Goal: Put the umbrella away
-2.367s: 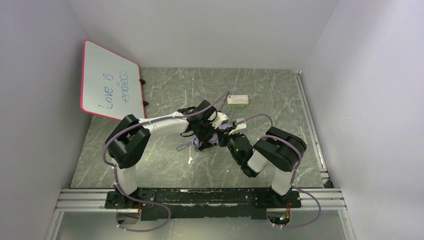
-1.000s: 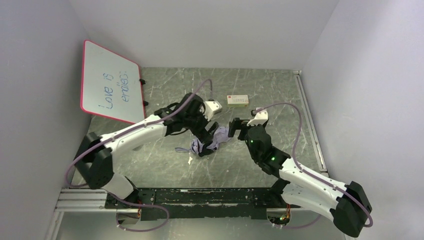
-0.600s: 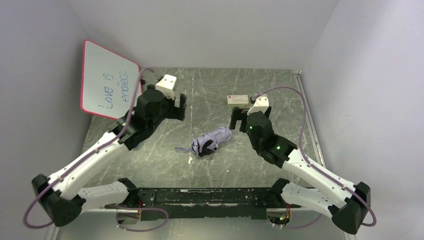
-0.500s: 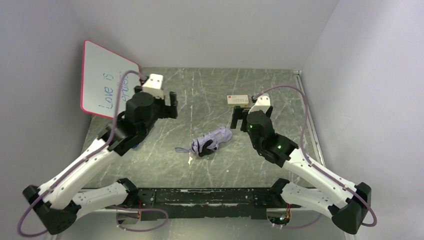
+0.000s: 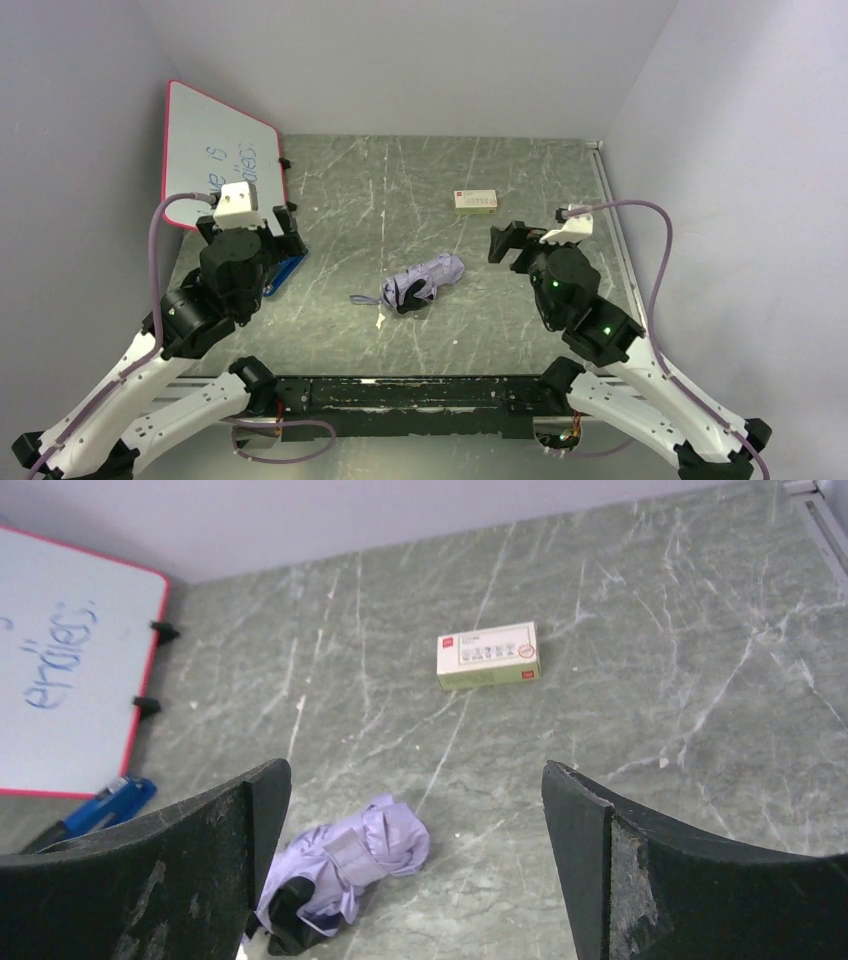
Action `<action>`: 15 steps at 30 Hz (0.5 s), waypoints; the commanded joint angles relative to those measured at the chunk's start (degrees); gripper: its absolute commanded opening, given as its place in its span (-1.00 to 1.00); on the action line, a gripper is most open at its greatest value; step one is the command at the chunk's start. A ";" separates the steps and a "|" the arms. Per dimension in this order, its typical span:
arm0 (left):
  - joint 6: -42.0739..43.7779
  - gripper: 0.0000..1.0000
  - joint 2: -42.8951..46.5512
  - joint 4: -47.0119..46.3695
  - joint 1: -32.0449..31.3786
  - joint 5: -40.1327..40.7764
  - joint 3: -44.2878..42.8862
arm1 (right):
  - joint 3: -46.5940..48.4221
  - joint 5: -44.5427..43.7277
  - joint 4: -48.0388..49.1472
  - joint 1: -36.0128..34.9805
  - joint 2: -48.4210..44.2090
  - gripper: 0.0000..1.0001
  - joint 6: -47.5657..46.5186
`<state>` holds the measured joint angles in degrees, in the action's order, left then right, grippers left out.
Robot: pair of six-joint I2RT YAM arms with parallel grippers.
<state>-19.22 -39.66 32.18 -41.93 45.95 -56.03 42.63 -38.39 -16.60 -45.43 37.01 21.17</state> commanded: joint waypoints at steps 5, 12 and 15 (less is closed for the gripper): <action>-3.93 0.87 5.40 7.68 -0.04 7.56 2.03 | 0.57 -4.19 -4.34 0.18 -6.65 1.00 0.95; -2.02 0.86 11.84 6.71 -0.06 8.36 3.99 | 1.17 -7.20 -6.39 0.18 -10.45 1.00 1.34; -1.66 0.85 11.93 7.56 -0.06 8.86 4.45 | 0.87 -8.10 -6.16 0.17 -11.83 1.00 0.74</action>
<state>-21.63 -27.94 38.50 -41.93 52.60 -52.75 42.65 -43.57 -21.71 -45.43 27.03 22.02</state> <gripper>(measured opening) 0.929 0.997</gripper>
